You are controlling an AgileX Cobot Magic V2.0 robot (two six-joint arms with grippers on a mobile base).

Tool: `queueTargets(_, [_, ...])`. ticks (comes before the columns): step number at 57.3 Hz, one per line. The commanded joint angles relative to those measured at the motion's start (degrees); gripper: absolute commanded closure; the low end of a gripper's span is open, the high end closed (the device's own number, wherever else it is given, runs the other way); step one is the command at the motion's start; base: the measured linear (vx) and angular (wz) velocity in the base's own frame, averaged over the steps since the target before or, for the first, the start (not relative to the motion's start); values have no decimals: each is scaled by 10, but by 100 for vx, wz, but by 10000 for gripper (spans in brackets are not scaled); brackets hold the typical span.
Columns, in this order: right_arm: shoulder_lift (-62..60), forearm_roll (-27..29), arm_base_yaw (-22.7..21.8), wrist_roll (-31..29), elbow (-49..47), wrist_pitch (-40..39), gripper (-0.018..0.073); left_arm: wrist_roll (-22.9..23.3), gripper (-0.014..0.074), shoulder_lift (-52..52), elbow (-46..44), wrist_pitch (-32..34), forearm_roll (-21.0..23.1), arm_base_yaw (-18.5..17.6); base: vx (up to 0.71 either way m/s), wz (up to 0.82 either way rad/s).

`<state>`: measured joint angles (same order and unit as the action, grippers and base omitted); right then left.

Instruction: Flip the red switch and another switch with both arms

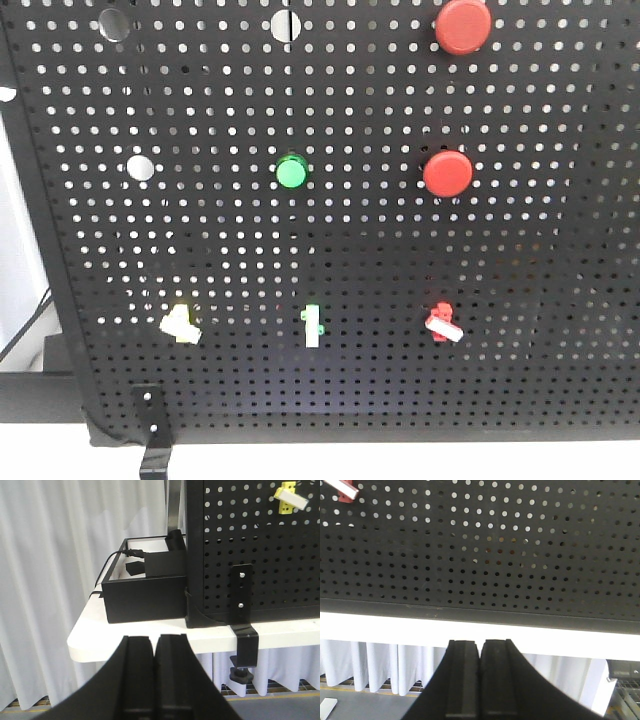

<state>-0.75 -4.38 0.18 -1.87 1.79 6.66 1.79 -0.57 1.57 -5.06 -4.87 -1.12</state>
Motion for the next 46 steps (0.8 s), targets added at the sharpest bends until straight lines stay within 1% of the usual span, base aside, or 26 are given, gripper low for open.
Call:
queueTargets(1, [-6,-5,-3,-1,3,-48,566,3,594,-10,11,45,6,-1,8,1])
queueTargets(33, [-6,-5,-3,-1,3,-48,566,3,594,-10,11,45,6,-1,2,0])
queueTargets(36, [-6,-5,-3,-1,3,-48,566,-2,594,-10,10,59,-1,-1,0,0])
queueTargets(40, [-6,-5,-3,-1,3,-48,566,-1,594,-10,10,76,2,-1,0,0])
queueTargets(46, [-6,-5,-3,-1,3,-53,566,2,594,-10,10,83,1,-1,0,0])
